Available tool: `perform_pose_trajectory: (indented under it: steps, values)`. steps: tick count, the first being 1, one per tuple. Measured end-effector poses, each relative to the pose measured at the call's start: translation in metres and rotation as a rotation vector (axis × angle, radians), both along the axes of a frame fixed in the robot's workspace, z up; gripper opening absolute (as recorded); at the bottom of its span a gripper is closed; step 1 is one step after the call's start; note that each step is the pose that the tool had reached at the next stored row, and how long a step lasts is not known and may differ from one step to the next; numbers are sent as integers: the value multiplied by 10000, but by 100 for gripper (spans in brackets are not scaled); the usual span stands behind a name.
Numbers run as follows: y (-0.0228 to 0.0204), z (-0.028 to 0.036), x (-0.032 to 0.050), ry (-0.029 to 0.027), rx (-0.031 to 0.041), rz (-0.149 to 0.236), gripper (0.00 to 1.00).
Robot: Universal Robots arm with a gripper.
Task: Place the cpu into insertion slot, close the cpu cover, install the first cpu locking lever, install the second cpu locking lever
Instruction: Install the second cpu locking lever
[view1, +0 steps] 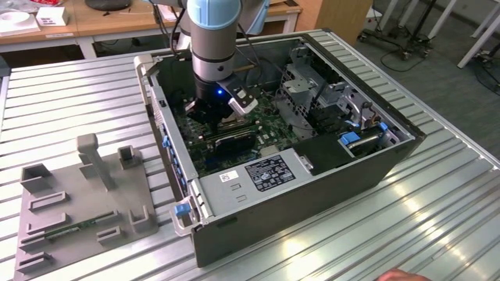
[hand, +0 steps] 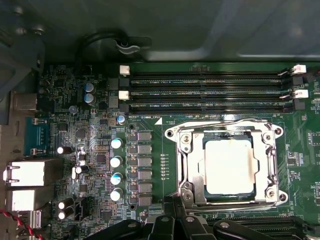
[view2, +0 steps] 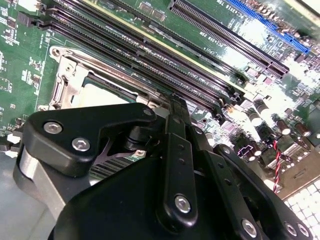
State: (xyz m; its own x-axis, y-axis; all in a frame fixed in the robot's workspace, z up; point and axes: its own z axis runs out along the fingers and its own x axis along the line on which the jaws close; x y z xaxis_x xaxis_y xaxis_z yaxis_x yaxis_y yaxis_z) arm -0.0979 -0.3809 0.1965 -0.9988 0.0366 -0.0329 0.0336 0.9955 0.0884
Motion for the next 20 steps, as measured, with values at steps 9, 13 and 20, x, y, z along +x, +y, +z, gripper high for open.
perform_pose_trajectory:
  steps: [9,13,20]
  values:
    - [-2,-7,-3,0,0,-1,11]
    - [-3,-7,-3,0,-1,-1,11]
    - [-3,-7,-3,0,-246,-1,11]
